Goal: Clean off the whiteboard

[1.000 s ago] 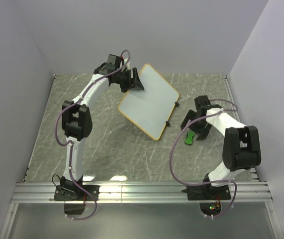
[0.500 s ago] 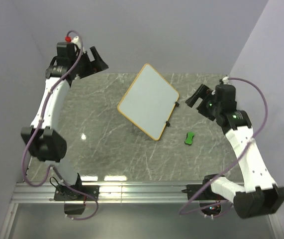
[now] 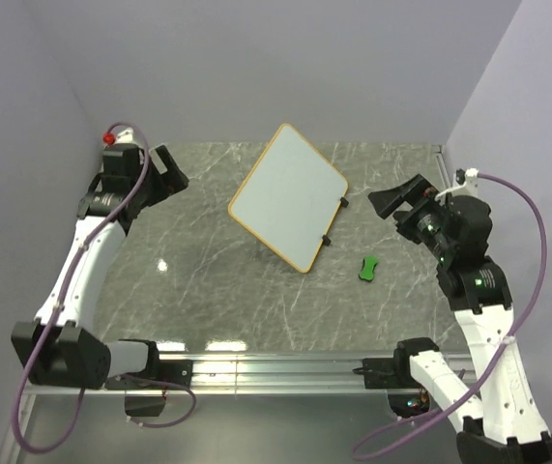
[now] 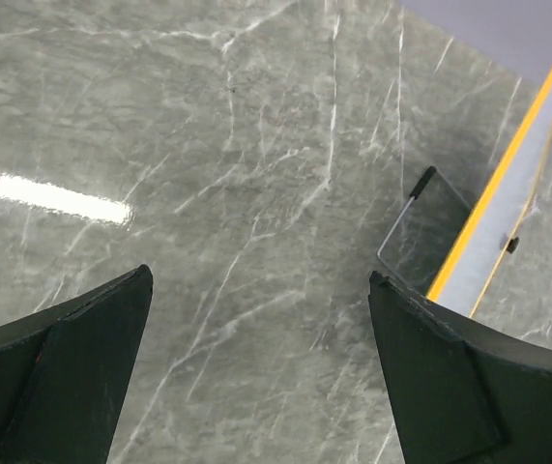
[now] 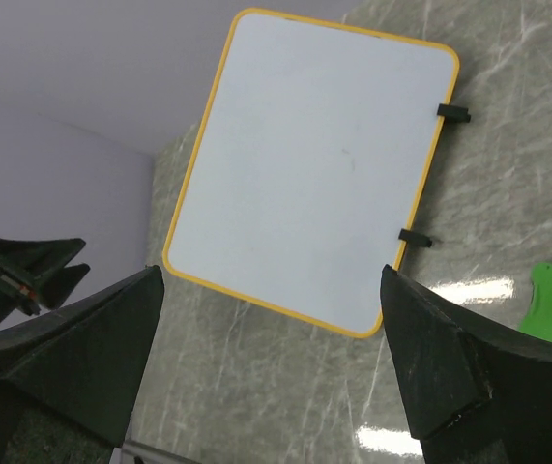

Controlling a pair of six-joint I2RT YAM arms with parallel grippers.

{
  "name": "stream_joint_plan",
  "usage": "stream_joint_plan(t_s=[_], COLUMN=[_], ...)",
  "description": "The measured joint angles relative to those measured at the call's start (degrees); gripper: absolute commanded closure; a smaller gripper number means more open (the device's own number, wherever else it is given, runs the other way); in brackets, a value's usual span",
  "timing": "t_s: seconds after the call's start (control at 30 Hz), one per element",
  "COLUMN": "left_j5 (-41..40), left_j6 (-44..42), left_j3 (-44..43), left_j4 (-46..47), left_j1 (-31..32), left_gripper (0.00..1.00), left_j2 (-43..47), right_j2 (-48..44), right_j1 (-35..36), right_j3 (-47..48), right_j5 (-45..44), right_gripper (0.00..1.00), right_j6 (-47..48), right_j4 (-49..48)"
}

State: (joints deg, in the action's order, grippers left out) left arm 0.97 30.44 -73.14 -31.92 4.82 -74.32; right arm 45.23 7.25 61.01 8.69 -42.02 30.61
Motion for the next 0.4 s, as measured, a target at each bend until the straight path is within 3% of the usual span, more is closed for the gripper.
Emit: stream_joint_plan(t_s=[0.4], left_j5=[-3.91], left_j6=[6.16], left_j3=[2.93], left_j4=[-3.32], left_j1=[-0.02], left_gripper=[0.01], left_j2=[11.19], right_j2=[-7.65], right_j1=[0.57], right_j3=[-3.37], right_j5=[2.78], right_gripper=[0.04], right_j6=[-2.23], right_j4=[3.17])
